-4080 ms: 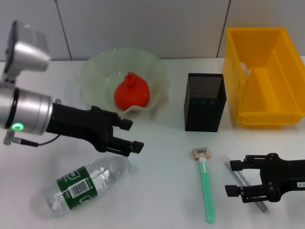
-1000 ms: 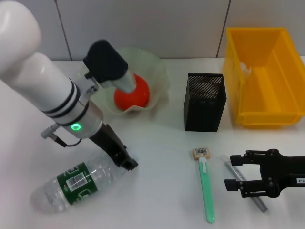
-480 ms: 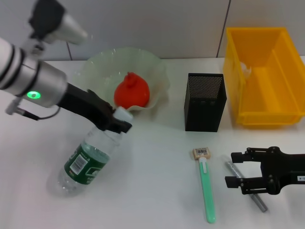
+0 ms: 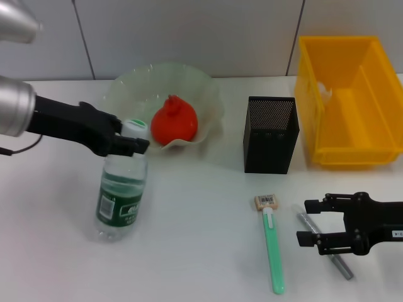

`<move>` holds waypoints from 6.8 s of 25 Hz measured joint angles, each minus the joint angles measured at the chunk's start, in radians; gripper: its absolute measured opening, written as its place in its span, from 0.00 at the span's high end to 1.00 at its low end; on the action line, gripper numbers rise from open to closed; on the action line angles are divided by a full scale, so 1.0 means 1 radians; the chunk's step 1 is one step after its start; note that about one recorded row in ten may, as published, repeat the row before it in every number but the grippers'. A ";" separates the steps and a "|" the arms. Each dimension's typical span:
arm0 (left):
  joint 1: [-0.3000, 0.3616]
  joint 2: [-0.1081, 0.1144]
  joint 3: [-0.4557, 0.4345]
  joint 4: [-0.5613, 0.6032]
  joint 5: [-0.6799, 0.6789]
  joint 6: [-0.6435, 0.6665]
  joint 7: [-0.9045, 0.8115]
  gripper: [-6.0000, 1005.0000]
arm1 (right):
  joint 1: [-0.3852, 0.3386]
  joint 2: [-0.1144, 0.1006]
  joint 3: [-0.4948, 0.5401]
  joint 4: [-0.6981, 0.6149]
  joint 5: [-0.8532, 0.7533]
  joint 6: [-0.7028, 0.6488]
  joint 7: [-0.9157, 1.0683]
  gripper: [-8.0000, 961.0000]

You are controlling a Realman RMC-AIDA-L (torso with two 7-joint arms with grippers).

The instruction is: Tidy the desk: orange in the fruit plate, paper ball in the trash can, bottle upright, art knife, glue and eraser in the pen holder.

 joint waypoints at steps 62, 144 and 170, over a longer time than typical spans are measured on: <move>0.181 -0.033 -0.130 -0.207 -0.376 -0.238 0.502 0.56 | -0.001 0.008 0.023 0.000 0.017 0.003 -0.030 0.18; 0.232 0.016 -0.085 -0.285 -0.669 0.204 0.448 0.21 | 0.032 0.009 0.059 0.000 0.028 0.001 -0.025 0.18; 0.262 -0.033 0.001 -0.654 -0.469 0.072 0.956 0.21 | 0.352 -0.049 -0.141 -0.264 -0.341 -0.104 0.836 0.18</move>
